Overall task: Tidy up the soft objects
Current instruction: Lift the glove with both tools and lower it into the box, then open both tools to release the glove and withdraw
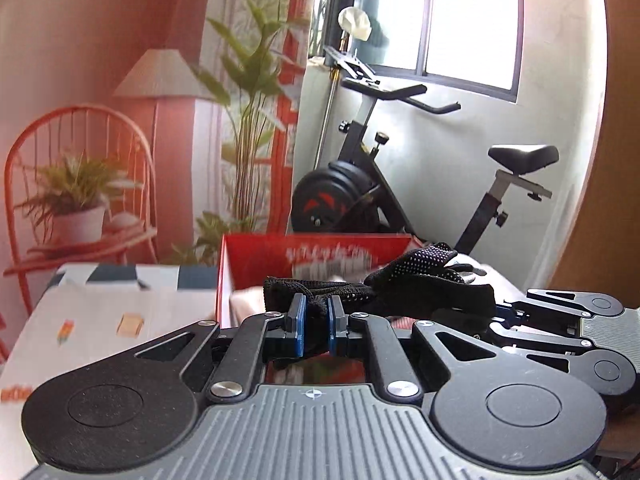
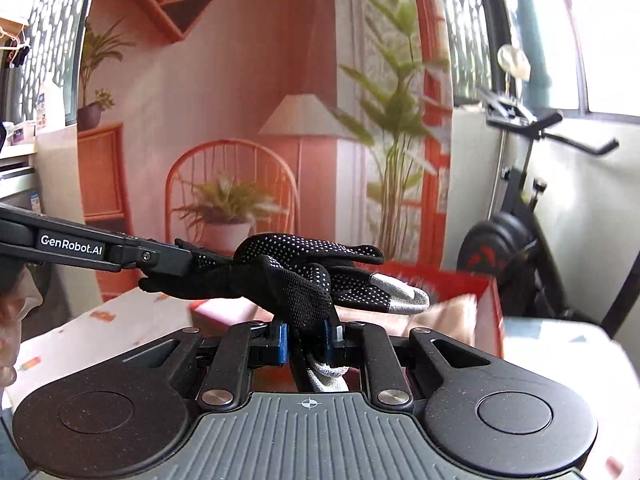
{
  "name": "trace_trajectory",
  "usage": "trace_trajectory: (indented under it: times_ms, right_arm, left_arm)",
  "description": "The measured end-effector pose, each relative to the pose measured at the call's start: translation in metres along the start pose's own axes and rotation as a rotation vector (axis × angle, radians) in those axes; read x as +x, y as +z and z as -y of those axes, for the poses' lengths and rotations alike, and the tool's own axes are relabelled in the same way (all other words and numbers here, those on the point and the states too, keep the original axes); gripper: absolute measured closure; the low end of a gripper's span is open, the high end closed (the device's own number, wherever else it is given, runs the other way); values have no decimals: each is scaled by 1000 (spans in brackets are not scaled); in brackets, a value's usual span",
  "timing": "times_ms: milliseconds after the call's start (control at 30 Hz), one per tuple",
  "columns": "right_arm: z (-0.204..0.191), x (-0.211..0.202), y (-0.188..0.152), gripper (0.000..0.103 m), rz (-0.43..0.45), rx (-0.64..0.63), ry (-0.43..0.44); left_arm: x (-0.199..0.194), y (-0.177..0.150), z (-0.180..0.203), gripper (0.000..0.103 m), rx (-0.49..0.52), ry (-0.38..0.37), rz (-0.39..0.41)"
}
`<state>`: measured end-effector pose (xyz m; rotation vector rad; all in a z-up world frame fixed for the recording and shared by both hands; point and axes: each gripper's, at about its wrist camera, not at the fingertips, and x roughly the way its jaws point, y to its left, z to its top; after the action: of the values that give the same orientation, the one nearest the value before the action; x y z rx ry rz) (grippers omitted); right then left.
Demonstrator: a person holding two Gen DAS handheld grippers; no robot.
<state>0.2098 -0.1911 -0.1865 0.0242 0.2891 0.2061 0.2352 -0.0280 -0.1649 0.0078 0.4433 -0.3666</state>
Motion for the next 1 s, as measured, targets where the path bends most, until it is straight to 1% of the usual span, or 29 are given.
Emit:
trace_trajectory:
  times_ms: [100,233,500,633,700,733,767,800,833,867,900,933,967,1000]
  right_arm:
    - [10,14,12,88,-5,-28,-13]
    - [22,34,13,88,-37,-25,-9]
    - [34,66,-6,88,-114,-3,21]
    - [37,75,-15,87,-139,9,25]
    - [38,77,-17,83,-144,24,15]
    - [39,77,-19,80,-141,32,6]
    - [39,76,-20,80,-137,38,0]
    - [40,74,-22,78,-134,40,-9]
    - [41,72,-23,76,-130,41,-20]
    - [42,69,-24,76,-126,44,-30]
    - [42,66,-25,75,-121,47,-39]
    - [44,62,-25,71,-114,50,-50]
    - [44,56,-26,69,-103,54,-63]
    - [45,50,-26,63,-89,62,-72]
  left_arm:
    - [18,13,3,91,14,1,-3]
    - [46,16,-2,91,16,2,-57]
    - [88,0,-20,91,-9,11,-171]
    - [100,-5,-25,91,-11,25,-205]
    - [104,-6,-25,90,4,36,-212]
    - [106,-6,-26,87,13,43,-214]
    - [107,-6,-27,86,17,49,-215]
    - [108,-5,-27,76,20,55,-218]
    - [108,-5,-28,63,23,68,-215]
    - [107,-4,-29,58,20,77,-202]
    - [104,-4,-31,49,16,80,-187]
    - [101,-3,-32,44,10,83,-179]
    - [99,-2,-32,43,7,87,-176]
    - [96,-2,-33,42,5,92,-173]
